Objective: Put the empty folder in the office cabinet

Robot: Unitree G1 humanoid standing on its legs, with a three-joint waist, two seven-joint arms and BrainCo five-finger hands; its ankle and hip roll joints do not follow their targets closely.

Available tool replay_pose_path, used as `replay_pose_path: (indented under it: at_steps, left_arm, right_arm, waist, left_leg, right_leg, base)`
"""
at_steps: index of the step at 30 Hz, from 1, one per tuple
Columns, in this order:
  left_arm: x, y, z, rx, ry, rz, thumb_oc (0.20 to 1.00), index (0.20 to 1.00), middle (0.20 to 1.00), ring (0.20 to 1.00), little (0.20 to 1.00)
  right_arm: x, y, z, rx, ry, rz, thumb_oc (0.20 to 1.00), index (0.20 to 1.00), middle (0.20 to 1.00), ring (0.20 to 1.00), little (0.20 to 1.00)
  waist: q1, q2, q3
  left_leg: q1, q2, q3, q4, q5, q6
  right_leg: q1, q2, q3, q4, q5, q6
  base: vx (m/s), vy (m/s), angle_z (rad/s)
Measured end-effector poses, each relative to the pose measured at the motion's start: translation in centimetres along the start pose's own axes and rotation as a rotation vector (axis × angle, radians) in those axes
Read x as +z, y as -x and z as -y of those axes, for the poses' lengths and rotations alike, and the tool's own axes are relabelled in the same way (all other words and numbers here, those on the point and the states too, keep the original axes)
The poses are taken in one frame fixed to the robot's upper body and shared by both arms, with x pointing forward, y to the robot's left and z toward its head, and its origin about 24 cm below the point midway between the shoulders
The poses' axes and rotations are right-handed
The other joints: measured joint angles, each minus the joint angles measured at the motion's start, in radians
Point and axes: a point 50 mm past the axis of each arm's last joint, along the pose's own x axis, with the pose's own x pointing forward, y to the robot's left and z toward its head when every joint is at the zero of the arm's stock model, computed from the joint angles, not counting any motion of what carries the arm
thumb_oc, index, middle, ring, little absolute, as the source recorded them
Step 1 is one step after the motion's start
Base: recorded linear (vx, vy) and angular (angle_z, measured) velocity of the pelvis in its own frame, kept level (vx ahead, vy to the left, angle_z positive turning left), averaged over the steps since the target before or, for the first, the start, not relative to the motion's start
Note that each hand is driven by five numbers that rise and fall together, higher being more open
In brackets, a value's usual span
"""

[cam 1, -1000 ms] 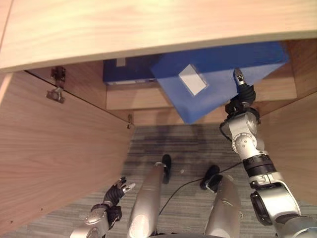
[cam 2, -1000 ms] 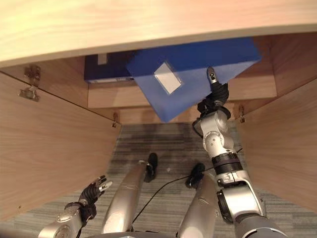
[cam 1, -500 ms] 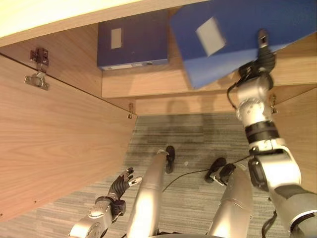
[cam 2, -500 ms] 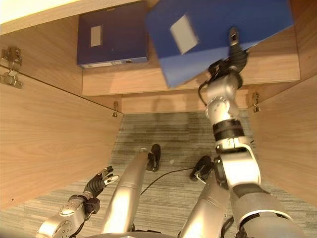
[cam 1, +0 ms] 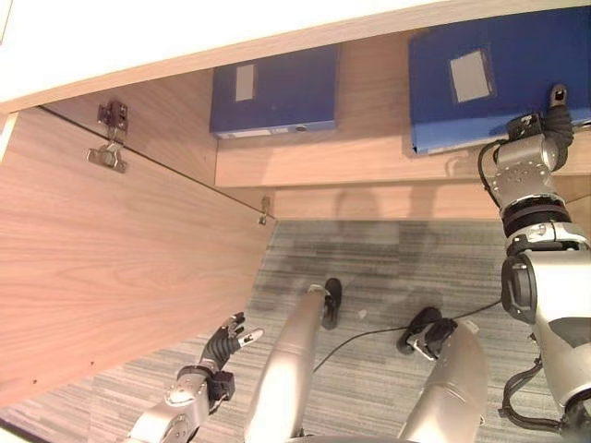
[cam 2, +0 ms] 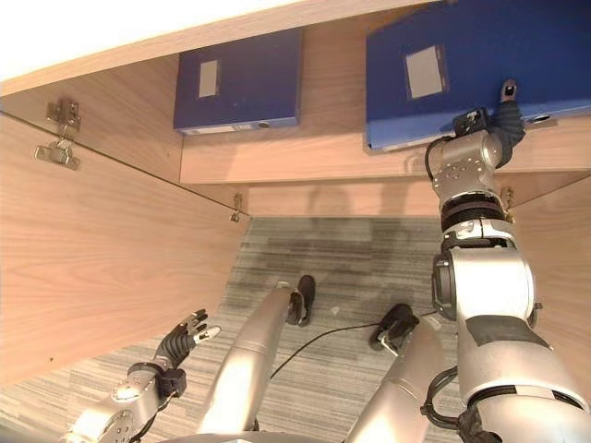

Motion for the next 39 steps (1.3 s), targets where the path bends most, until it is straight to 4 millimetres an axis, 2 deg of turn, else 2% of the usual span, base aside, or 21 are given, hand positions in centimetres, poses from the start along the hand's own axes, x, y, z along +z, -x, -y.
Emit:
replay_pose_path:
  at_steps: [3, 10, 15, 22, 29, 35, 39]
  left_arm:
    - [-0.7, 0.4, -0.8, 0.034, 0.003, -0.023, 1.0, 1.0, 1.0, 1.0, 1.0]
    - [-0.3, 0.6, -1.9, 0.063, -0.039, -0.012, 1.0, 1.0, 1.0, 1.0, 1.0]
    - [0.0, 0.7, -2.3, 0.059, -0.075, -0.007, 1.0, 1.0, 1.0, 1.0, 1.0]
    - [0.0, 0.7, -2.3, 0.051, -0.078, -0.006, 1.0, 1.0, 1.0, 1.0, 1.0]
    - [0.1, 0.7, -2.4, 0.054, -0.083, -0.002, 1.0, 1.0, 1.0, 1.0, 1.0]
    - [0.1, 0.7, -2.3, 0.05, -0.083, -0.002, 1.0, 1.0, 1.0, 1.0, 1.0]
    - [0.1, 0.7, -2.3, 0.049, -0.083, -0.001, 1.0, 1.0, 1.0, 1.0, 1.0]
  right_arm:
    - [0.3, 0.1, -0.4, 0.016, -0.028, -0.001, 0.2, 0.2, 0.2, 0.2, 0.2]
    - [0.5, 0.1, -0.4, 0.016, -0.044, -0.001, 0.2, 0.2, 0.2, 0.2, 0.2]
    - [1.5, 0.3, -1.5, 0.05, -0.065, 0.013, 0.2, 0.2, 0.2, 0.2, 0.2]
    - [2.1, 0.3, -1.7, 0.071, -0.071, 0.027, 0.2, 0.2, 0.2, 0.2, 0.2]
    - [2.7, 0.1, -1.7, 0.069, -0.097, 0.035, 0.2, 0.2, 0.2, 0.2, 0.2]
    - [4.0, 0.7, -3.3, 0.096, -0.205, 0.032, 0.2, 0.2, 0.2, 0.2, 0.2]
    - [4.1, 0.8, -3.4, 0.098, -0.214, 0.038, 0.2, 0.2, 0.2, 0.2, 0.2]
  waist:
    - [0.006, -0.003, -0.006]
    - [0.028, -0.001, -0.006]
    - [0.039, 0.002, -0.007]
    - [0.063, 0.007, -0.007]
    - [0.079, 0.035, -0.009]
    - [0.083, 0.036, -0.009]
    - [0.084, 0.037, -0.009]
  left_leg:
    - [-0.011, -0.002, -0.011, 0.0, 0.003, -0.004]
    - [-0.012, -0.017, -0.011, -0.008, 0.008, -0.007]
    - [-0.015, -0.027, -0.012, -0.012, 0.008, -0.005]
    - [-0.014, -0.031, -0.013, -0.024, 0.009, -0.007]
    - [-0.007, -0.033, -0.018, -0.034, 0.011, -0.006]
    - [0.006, -0.035, -0.018, -0.048, 0.018, -0.01]
    - [0.016, -0.035, -0.019, -0.049, 0.018, -0.01]
  right_leg:
    - [-0.001, -0.002, -0.015, -0.001, -0.001, -0.002]
    - [-0.001, -0.02, -0.019, 0.001, -0.004, 0.001]
    - [-0.003, -0.029, -0.019, 0.0, -0.007, 0.006]
    - [-0.001, -0.034, -0.026, -0.008, -0.008, 0.008]
    - [0.015, -0.036, -0.037, -0.016, -0.008, 0.009]
    - [0.022, -0.038, -0.039, -0.019, -0.01, 0.008]
    - [0.032, -0.039, -0.039, -0.019, -0.013, 0.008]
  base:
    - [0.03, -0.004, 0.09]
    - [0.01, 0.005, 0.05]
    - [0.01, 0.018, 0.05]
    - [0.0, 0.0, 0.0]
    - [0.0, -0.003, 0.02]
    - [0.0, 0.0, 0.0]
    - [0.0, 0.0, 0.0]
